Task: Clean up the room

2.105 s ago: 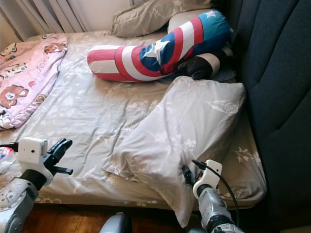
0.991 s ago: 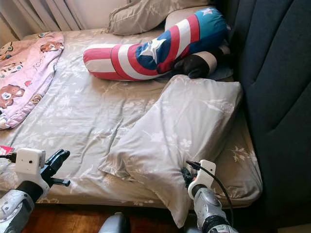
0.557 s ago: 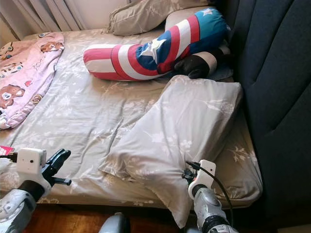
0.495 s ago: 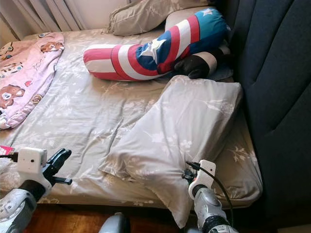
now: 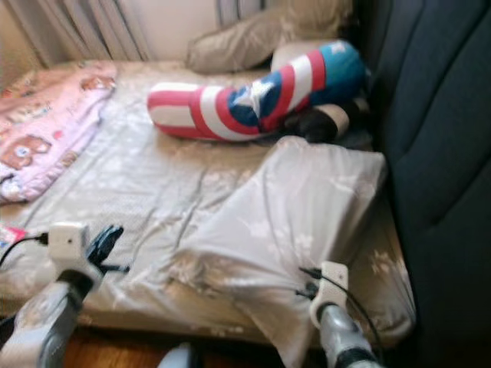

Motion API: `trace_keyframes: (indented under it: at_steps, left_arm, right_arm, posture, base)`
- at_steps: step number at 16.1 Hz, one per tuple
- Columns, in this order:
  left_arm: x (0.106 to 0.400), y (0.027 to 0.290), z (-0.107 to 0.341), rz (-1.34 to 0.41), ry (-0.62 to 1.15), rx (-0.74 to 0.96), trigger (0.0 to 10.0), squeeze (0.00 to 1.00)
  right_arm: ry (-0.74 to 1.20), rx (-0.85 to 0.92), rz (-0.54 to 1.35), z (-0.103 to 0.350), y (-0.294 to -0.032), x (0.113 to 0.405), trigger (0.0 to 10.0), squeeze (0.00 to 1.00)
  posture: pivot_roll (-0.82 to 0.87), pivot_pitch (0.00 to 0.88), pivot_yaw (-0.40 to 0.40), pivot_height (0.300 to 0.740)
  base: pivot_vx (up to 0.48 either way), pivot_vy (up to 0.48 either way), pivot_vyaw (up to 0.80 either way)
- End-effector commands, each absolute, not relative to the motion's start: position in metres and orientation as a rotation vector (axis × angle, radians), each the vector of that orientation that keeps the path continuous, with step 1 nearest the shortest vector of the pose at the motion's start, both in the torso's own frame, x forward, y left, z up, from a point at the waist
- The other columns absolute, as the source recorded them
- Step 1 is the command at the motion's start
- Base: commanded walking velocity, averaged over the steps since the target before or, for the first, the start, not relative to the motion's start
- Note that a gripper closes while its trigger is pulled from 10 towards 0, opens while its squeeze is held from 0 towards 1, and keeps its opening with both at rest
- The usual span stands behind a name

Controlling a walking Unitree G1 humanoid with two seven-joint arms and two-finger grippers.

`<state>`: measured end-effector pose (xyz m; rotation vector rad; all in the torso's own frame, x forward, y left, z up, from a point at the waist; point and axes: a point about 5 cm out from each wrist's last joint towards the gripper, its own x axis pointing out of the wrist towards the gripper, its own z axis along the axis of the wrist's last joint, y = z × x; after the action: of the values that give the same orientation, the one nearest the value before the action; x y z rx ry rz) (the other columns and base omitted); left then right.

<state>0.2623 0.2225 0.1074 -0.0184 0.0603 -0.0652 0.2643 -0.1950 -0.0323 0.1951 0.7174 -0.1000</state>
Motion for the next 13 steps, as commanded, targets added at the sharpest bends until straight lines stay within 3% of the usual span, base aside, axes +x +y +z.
trace_keyframes:
  at_steps: [1,5,8,13]
  left_arm:
    - [0.268,0.224,0.099,-0.043,0.071,-0.011,10.0,0.0]
    - [0.285,0.222,0.091,-0.043,0.066,-0.032,10.0,0.0]
    - [0.293,0.227,0.09,-0.025,0.048,-0.036,10.0,0.0]
    - [0.3,0.227,0.09,-0.021,0.026,-0.035,10.0,0.0]
  right_arm:
    - [0.733,0.173,-0.222,-0.032,-0.226,0.257,0.0,0.0]
    - [0.675,0.117,-0.359,-0.015,-0.265,0.261,0.0,0.0]
    - [0.628,0.009,-0.532,0.002,-0.31,0.254,0.0,0.0]
    - [0.608,-0.162,-0.665,0.024,-0.349,0.248,0.0,0.0]
  posture:
    - [0.07,0.0,0.022,0.66]
    - [0.01,0.0,0.029,0.66]
    - [-0.02,0.0,0.045,0.66]
    - [-0.01,0.0,0.041,0.66]
  base:
    - [0.0,0.0,0.0]
    - [0.0,0.0,0.0]
    - [0.0,0.0,0.0]
    - [0.0,0.0,0.0]
